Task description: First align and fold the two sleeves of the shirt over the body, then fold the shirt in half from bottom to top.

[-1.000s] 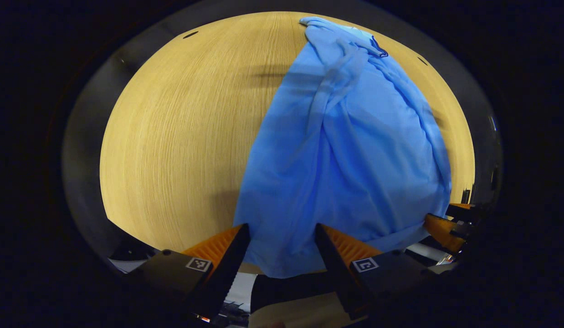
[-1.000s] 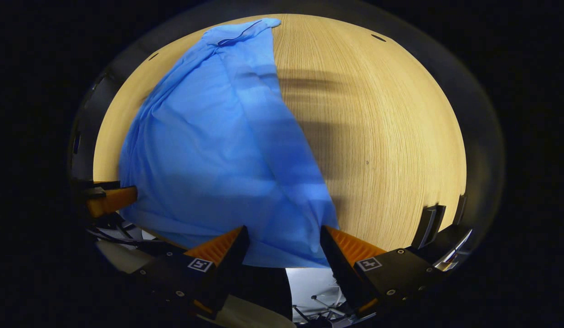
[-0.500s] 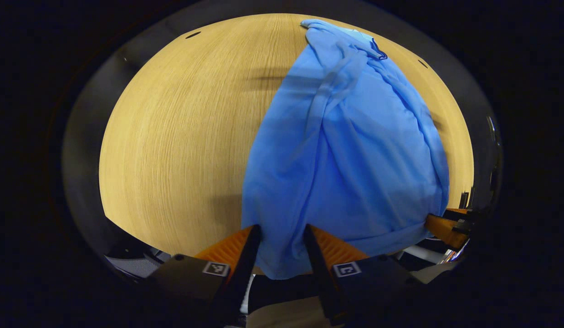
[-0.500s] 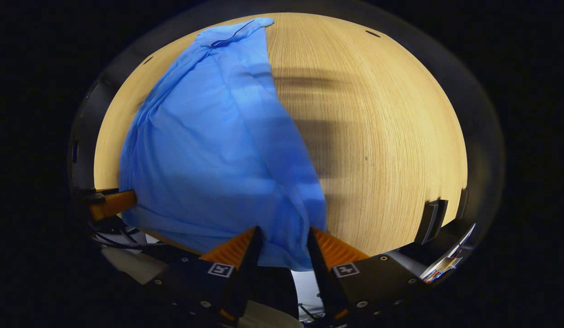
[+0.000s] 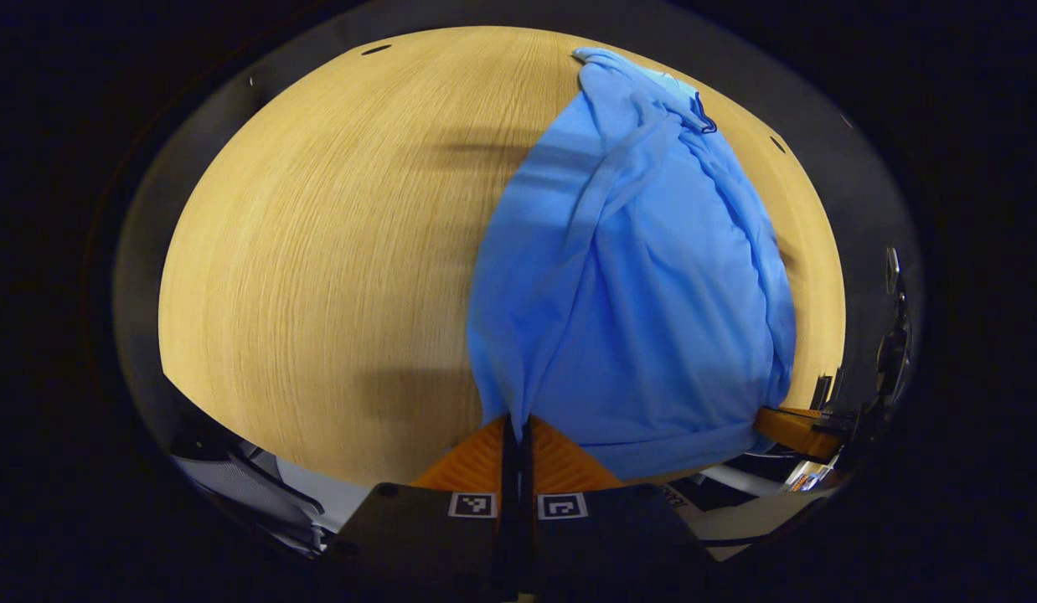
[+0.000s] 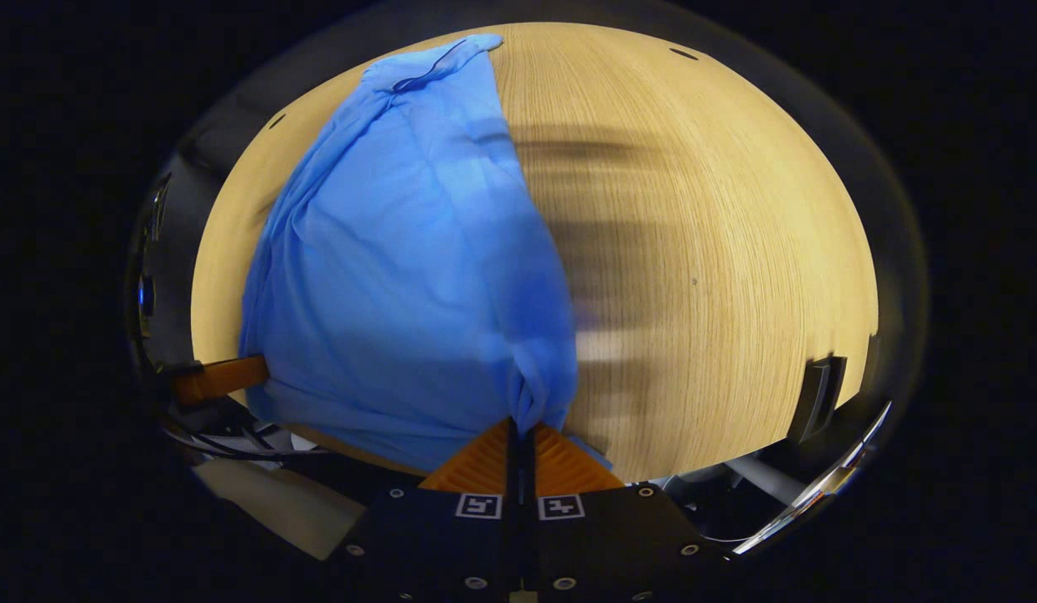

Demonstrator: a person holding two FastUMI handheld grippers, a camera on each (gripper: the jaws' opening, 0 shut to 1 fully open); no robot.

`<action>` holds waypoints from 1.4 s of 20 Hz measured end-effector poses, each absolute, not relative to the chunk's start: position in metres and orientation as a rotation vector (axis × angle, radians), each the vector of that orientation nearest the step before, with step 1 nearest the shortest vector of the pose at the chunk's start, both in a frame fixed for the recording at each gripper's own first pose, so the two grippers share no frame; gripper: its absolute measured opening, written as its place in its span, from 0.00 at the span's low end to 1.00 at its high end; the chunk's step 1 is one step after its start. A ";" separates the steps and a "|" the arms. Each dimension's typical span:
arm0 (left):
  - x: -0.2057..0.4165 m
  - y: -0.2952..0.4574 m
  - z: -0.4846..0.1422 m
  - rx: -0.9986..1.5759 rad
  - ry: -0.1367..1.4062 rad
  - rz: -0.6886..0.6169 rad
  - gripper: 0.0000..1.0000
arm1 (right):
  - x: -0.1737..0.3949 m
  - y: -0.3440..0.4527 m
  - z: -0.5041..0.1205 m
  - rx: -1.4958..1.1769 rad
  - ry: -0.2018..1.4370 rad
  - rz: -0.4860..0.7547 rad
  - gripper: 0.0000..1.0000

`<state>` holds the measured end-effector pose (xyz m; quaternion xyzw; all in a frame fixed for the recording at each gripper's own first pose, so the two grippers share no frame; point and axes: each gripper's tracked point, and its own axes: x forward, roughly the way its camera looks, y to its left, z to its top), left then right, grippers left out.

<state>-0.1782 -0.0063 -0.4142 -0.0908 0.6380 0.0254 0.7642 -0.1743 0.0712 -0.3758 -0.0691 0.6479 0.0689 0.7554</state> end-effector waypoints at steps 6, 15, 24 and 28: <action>-0.149 -0.009 -0.395 -0.159 1.317 0.027 0.04 | -0.139 0.080 -0.352 -0.110 1.351 0.165 0.01; -0.045 -0.004 -0.357 -0.103 1.161 -0.027 0.04 | -0.025 0.102 -0.294 -0.137 1.126 0.209 0.01; 0.077 -0.003 -0.308 -0.125 0.994 -0.042 0.04 | 0.075 0.122 -0.254 -0.047 0.997 0.192 0.01; 0.117 -0.002 -0.295 -0.121 0.953 -0.053 0.04 | 0.121 0.127 -0.236 -0.021 0.940 0.178 0.00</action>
